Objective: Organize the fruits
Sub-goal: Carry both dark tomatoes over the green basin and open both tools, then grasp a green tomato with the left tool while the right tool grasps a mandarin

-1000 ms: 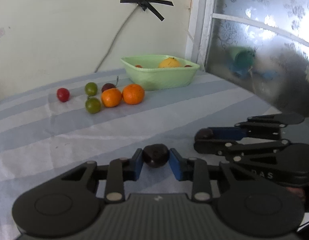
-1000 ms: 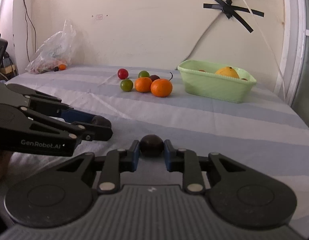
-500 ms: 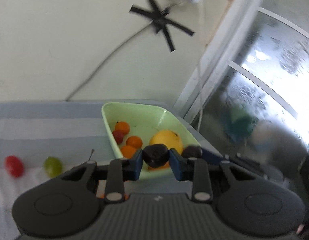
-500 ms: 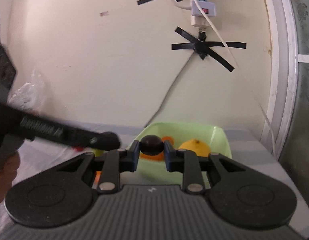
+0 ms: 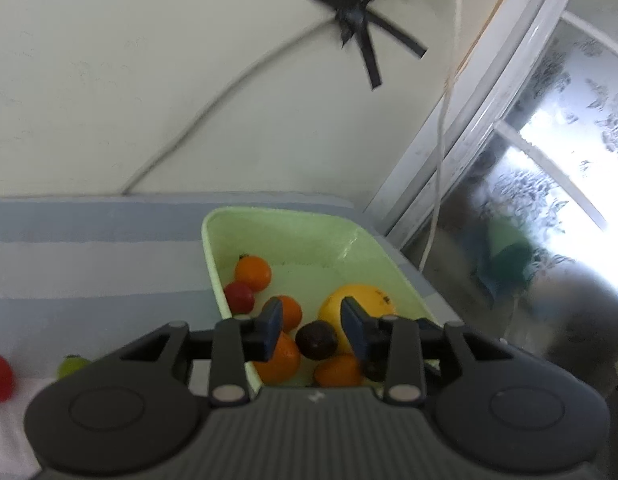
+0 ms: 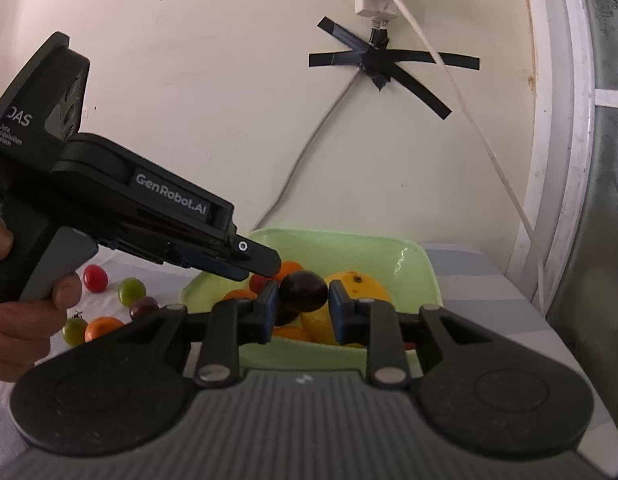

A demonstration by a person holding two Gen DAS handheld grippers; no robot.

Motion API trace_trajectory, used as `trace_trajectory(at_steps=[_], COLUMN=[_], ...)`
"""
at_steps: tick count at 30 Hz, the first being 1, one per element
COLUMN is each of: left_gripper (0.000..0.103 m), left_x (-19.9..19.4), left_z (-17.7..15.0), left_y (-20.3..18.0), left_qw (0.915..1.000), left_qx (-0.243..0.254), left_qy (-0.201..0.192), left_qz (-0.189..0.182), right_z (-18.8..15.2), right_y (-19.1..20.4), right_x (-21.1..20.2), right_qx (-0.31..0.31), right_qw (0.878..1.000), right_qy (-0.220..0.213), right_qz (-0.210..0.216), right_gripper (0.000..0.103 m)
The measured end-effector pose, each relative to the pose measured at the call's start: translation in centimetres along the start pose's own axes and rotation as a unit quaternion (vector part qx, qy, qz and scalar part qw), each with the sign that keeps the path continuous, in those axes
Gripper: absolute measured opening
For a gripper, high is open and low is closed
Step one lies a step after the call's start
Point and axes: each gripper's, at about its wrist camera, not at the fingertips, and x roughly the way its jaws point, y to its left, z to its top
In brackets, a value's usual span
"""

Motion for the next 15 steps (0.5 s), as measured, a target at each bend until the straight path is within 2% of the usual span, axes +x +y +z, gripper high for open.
trace_trajectory(at_steps=[3, 6, 9, 12, 15], left_gripper=[0.034, 0.04, 0.04, 0.04, 0.041], left_x=[-3.4, -7.5, -11.1, -12.6, -12.4], left_z=[0.1, -0.4, -1.9, -4.0, -6.1], left_y=[0.7, 2.1, 3.5, 4.6, 5.9], left_qw=[0.9995, 0.9981, 0.9967, 0.9967, 0.998], left_qx=[-0.002, -0.01, -0.006, 0.002, -0.004], left_qy=[-0.029, -0.06, -0.081, -0.077, -0.052], left_qz=[-0.009, -0.008, 0.006, 0.027, 0.037], right_z=[0.6, 1.2, 1.6, 1.2, 0.2], right_y=[0.2, 0.6, 1.2, 2.6, 4.7], right_x=[-0.8, -2.2, -3.5, -4.1, -3.6], right_qx=[0.001, 0.006, 0.026, 0.033, 0.023], right_qw=[1.0, 1.0, 0.999, 0.996, 0.993], right_qy=[-0.011, -0.026, -0.031, -0.015, 0.015], right_qz=[0.0, 0.004, 0.031, 0.076, 0.111], right_gripper=[0.034, 0.034, 0.034, 0.034, 0.034])
